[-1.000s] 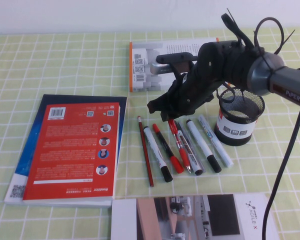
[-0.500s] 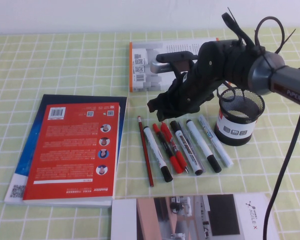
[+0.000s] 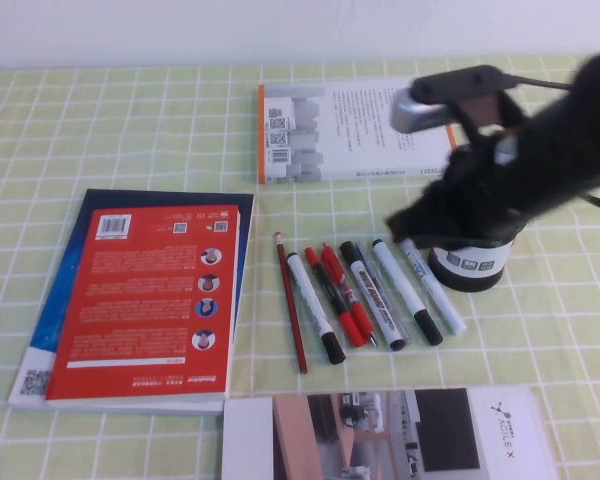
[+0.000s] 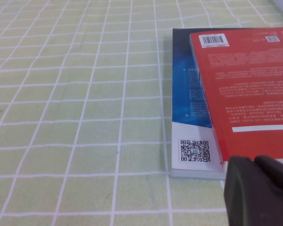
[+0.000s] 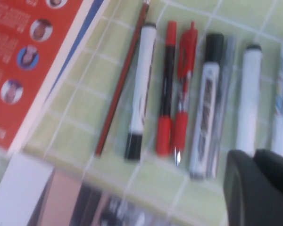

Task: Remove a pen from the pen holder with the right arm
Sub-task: 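Take a marker out of the pen holder and lay it on the table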

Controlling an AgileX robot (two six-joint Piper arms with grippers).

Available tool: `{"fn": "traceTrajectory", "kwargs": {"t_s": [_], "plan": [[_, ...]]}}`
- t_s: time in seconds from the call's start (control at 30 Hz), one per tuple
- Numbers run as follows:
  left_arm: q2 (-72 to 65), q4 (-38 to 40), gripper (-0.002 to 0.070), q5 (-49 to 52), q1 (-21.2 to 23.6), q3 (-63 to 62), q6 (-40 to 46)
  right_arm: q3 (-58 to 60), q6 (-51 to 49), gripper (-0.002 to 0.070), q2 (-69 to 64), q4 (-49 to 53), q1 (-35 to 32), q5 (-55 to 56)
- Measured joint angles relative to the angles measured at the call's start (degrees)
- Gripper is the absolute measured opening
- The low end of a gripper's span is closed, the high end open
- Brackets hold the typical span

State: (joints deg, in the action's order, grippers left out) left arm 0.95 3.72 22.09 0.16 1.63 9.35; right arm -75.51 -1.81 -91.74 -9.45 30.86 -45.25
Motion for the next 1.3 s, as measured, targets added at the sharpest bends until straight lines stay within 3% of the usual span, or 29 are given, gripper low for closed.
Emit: {"fn": "traceTrajectory", "kwargs": {"t_s": [0.47,0.7,0.9,1.1,1.3], "plan": [[0.0,0.0,-0.0005,0.0,0.0,0.0,0.0,28.7,-7.6,-0.0012,41.3,3.1,0.0,2.0],[0.0,0.0,-0.0005,0.0,0.0,0.0,0.0,34.6,-8.3,-0.0012,49.2,3.2,0.0,-0.9],[0.0,0.0,-0.0005,0.0,0.0,0.0,0.0,37.0,-2.7,-0.0012,50.1,3.2,0.0,0.9],[0.0,0.0,-0.0005,0.0,0.0,0.0,0.0,44.0,-2.0,-0.0012,51.3,4.0,-0.2,11.1],[0.0,0.0,-0.0005,0.0,0.0,0.0,0.0,59.6,-1.8,-0.0013,59.0,5.8,-8.2,30.6]]}}
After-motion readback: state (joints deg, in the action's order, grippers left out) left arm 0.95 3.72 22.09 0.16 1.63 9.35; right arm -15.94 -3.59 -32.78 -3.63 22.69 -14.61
